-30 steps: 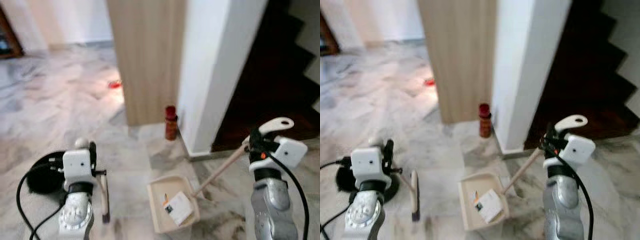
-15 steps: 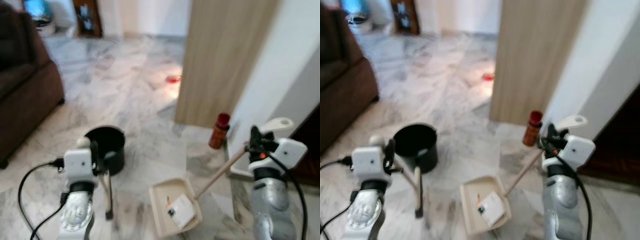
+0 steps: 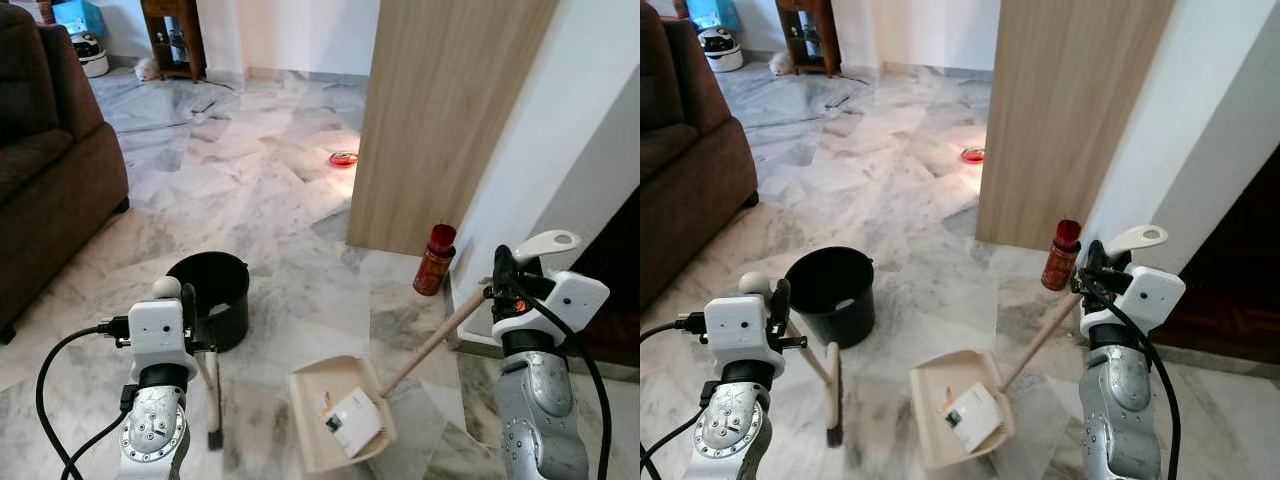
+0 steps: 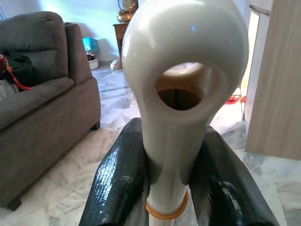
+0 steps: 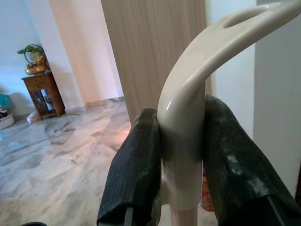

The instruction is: Sweep floor

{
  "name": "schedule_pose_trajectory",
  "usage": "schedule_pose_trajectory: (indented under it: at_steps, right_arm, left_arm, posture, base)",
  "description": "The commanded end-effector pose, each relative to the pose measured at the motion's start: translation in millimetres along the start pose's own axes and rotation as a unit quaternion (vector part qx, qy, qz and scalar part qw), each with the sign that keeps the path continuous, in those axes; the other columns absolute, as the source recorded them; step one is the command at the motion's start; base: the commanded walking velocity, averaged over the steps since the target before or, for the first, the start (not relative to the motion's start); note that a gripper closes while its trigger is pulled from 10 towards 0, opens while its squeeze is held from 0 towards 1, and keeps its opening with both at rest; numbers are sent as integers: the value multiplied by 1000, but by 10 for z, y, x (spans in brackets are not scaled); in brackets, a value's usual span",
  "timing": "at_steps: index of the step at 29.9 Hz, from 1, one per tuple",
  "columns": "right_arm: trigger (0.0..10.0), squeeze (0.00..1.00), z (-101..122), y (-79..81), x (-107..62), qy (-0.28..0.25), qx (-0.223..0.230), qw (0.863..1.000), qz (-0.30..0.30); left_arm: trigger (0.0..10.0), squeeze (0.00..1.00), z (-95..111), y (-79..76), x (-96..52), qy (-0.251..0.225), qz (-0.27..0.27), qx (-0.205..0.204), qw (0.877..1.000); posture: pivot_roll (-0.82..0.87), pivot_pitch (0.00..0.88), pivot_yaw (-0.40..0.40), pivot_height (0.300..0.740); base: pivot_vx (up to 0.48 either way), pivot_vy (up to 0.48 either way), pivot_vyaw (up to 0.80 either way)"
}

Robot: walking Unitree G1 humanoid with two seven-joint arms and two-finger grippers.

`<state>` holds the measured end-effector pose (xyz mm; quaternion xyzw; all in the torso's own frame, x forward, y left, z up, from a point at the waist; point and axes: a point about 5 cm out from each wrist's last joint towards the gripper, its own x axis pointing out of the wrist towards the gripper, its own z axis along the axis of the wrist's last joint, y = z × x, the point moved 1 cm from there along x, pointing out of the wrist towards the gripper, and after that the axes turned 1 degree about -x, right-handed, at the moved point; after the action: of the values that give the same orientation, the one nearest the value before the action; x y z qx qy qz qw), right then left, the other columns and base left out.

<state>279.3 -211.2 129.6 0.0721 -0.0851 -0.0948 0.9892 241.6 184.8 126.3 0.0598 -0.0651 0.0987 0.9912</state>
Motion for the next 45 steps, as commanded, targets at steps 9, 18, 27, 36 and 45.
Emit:
schedule_pose_trajectory:
  at_steps: [9, 18, 27, 36, 45]
  right_arm:
    - [10000, 0, 82, 43, 23, -21, 2, 1000, 9]
    - [10000, 0, 71, 50, 38, -17, 15, 1000, 8]
    - [10000, 0, 139, 123, 87, -30, 29, 999, 16]
    - [10000, 0, 205, 168, 122, -42, 32, 998, 26]
    - [10000, 0, 258, 212, 146, -51, 22, 998, 38]
  left_arm:
    - [10000, 0, 131, 16, 29, -30, 0, 6, 1000]
    - [10000, 0, 122, 8, 28, -29, -1, 6, 1000]
    - [10000, 0, 112, -16, 27, -30, -7, 5, 1000]
    - [10000, 0, 127, -20, 32, -34, -8, 3, 999]
    - [10000, 0, 122, -16, 36, -31, -9, 10, 999]
  posture:
    - [116, 4, -29, 740]
    - [116, 1, -30, 740]
    - [118, 0, -30, 740]
    - [120, 0, -33, 740]
    - [121, 0, -33, 740]
  base:
    - [0, 0, 774]
    - [0, 0, 178]
    - [0, 0, 0]
    - [0, 0, 0]
    - [0, 0, 89]
